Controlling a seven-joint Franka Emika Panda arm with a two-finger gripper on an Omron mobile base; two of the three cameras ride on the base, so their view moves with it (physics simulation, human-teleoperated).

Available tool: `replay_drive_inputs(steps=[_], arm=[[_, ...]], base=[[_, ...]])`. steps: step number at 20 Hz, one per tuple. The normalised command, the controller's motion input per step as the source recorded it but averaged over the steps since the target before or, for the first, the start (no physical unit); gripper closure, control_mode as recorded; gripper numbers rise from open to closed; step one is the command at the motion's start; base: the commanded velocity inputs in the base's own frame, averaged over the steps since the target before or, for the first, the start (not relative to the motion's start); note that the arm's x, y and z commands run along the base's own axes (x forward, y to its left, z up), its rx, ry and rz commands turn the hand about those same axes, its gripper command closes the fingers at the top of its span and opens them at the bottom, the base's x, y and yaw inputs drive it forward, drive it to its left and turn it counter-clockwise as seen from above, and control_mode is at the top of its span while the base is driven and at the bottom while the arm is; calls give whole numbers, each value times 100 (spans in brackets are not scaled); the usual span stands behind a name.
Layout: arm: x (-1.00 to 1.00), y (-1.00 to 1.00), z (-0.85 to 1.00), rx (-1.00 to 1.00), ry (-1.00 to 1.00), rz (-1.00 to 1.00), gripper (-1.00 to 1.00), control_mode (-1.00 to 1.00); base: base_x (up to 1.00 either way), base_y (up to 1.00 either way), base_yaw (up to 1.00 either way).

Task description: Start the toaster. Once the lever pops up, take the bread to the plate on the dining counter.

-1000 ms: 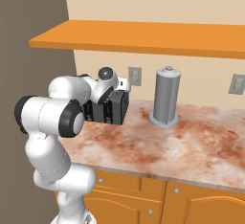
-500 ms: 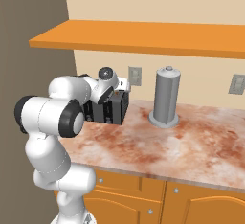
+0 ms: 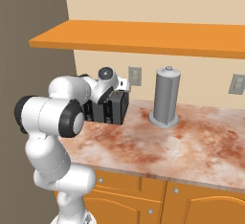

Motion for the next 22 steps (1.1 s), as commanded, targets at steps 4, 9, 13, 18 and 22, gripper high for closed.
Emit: replay_drive_inputs(steps=[4, 9, 13, 18, 22], arm=[[0, 0, 0, 0, 0, 0, -100, -100], [0, 0, 0, 0, 0, 0, -100, -100], [2, 0, 0, 0, -1, 0, -100, -100], [18, 0, 0, 0, 0, 0, -100, -100], [16, 0, 0, 0, 0, 0, -100, -100]], base=[[0, 0, 0], [0, 0, 0], [0, 0, 0], [0, 0, 0], [0, 0, 0]])
